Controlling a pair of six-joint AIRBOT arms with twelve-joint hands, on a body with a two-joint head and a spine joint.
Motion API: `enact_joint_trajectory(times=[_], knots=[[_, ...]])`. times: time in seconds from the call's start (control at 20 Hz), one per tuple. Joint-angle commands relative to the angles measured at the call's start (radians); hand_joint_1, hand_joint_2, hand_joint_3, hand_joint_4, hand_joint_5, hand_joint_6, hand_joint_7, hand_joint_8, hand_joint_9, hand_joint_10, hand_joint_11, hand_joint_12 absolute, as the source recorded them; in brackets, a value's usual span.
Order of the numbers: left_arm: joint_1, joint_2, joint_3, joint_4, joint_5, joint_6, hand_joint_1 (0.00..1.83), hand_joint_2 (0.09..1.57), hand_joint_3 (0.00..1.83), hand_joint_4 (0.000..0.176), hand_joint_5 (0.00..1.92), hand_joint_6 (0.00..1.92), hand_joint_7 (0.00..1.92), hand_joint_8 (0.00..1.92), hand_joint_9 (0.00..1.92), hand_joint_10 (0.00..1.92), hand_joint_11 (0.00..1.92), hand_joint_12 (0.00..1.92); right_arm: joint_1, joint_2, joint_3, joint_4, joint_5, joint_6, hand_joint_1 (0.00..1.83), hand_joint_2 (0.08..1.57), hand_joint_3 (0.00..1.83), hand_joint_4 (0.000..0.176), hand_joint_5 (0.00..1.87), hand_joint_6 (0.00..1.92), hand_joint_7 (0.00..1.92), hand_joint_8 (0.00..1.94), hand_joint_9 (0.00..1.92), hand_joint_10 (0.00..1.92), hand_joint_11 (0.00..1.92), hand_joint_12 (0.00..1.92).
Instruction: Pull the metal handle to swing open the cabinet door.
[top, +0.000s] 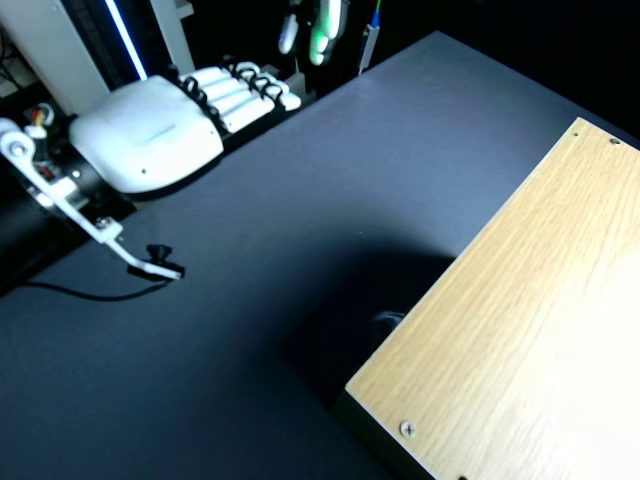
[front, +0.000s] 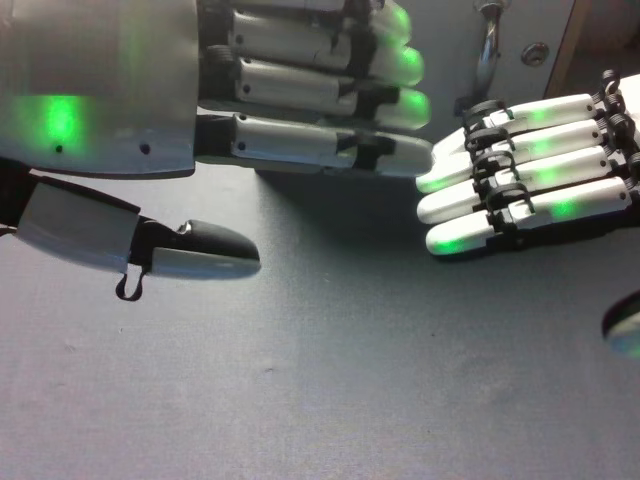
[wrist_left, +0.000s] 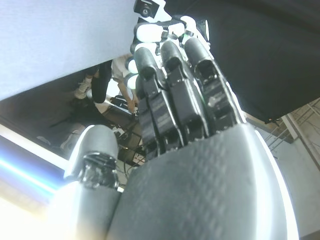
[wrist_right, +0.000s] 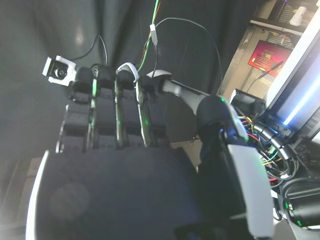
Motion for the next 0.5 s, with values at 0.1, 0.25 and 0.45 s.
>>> enact_joint_trajectory(times=[0.1,0.25,0.45], knots=[[-0.006,0.006,-0.003,-0.095,-0.019,0.008,0.0,1.49,0.06,0.0,0.07,0.01,0.1,0.0,0.06,0.0,0.0,0.29,0.001,-0.001,-0.005,0.101,0.057,0.004,0.0,1.25,0.02,0.0,0.05,0.0,0.06,0.0,0.01,0.0,0.0,0.01],[-0.006,0.006,-0.003,-0.095,-0.019,0.008,0.0,1.54,0.05,0.0,0.15,0.01,0.19,0.01,0.14,0.01,0.0,0.45,0.001,-0.006,-0.005,0.116,0.027,0.004,0.0,1.25,0.01,0.0,0.1,0.01,0.12,0.0,0.07,0.01,0.04,0.03],[-0.006,0.006,-0.003,-0.095,-0.019,0.008,0.0,1.57,0.06,0.0,0.16,0.0,0.2,0.0,0.16,0.0,0.0,0.39,0.001,-0.012,-0.007,0.129,-0.034,0.004,0.0,1.26,0.0,0.0,0.18,0.0,0.2,0.0,0.15,0.0,0.0,0.41]])
